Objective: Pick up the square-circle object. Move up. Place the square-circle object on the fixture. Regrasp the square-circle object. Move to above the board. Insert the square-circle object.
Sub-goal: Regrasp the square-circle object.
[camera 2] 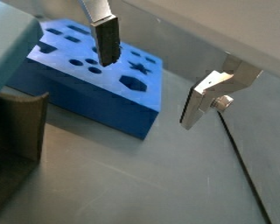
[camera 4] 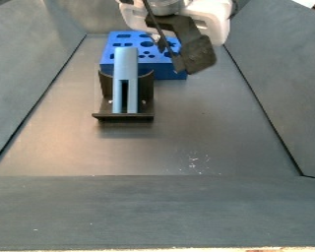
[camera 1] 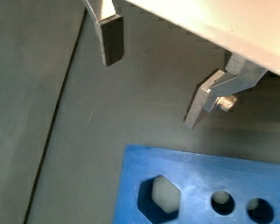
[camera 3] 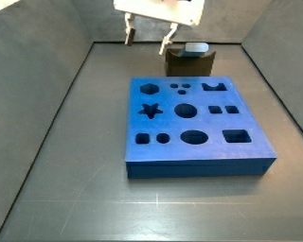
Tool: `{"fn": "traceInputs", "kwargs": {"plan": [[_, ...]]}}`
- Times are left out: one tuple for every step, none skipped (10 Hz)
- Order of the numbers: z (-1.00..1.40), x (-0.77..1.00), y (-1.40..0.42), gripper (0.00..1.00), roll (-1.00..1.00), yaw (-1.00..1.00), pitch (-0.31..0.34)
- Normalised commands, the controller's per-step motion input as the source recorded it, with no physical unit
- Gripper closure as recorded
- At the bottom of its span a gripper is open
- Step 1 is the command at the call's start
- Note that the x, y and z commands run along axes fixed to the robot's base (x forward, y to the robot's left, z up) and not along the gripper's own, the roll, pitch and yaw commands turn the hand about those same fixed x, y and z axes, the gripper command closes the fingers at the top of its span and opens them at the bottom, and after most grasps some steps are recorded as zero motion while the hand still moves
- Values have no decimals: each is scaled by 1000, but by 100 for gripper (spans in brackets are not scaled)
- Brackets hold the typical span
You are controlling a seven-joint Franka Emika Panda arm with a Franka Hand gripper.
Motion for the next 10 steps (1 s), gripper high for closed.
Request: {"fn": "traceInputs", "kwargs": {"plan": [[12, -5, -10, 0, 1000, -885, -271], [16, -16, -18, 0, 1000, -871, -294], [18, -22, -19, 0, 1000, -861, -311], [20, -36, -24, 0, 1000, -845, -333], [11, -43, -20, 0, 1000, -832, -354], [6, -45, -20, 0, 1000, -821, -369], [4, -46, -21, 0, 1000, -814, -378], [8, -48, -18, 0, 1000, -792, -399], [6, -47, -17, 0, 1000, -784, -405], [4, -51, -16, 0, 1000, -762, -421]]}}
